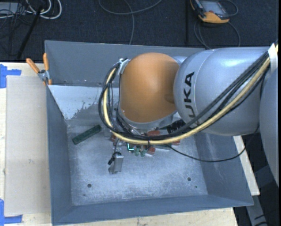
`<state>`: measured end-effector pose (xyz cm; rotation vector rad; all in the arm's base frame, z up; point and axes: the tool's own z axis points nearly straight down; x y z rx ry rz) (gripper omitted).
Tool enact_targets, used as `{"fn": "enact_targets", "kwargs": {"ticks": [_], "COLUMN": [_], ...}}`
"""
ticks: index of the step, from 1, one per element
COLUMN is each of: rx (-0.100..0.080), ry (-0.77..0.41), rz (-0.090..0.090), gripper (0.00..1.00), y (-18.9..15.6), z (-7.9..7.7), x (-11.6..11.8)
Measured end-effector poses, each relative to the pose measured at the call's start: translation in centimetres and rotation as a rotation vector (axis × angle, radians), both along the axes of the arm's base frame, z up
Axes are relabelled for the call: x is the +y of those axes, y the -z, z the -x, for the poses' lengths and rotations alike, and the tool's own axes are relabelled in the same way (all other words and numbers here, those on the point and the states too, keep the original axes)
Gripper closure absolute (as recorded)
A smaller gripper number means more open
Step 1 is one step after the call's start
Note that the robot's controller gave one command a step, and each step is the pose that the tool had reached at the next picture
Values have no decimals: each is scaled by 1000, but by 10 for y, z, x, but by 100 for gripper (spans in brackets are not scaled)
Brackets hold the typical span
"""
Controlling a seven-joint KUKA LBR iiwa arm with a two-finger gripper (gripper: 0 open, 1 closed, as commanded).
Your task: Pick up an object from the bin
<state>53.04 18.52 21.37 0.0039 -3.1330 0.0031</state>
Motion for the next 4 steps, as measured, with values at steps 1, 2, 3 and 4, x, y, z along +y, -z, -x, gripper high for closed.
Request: {"fn": "enact_targets", "kwargs": {"ticks": [1,2,3,4], "rx": [-11,-4,-16,-17], "ry": [-61,-68,-63,-180], "rz": [-2,-2,-4,-5], "gripper": [0,0,100,100], "y": [37,147,139,29], "z": [-92,-84,-88,-79], "x": [-10,22,21,27]}}
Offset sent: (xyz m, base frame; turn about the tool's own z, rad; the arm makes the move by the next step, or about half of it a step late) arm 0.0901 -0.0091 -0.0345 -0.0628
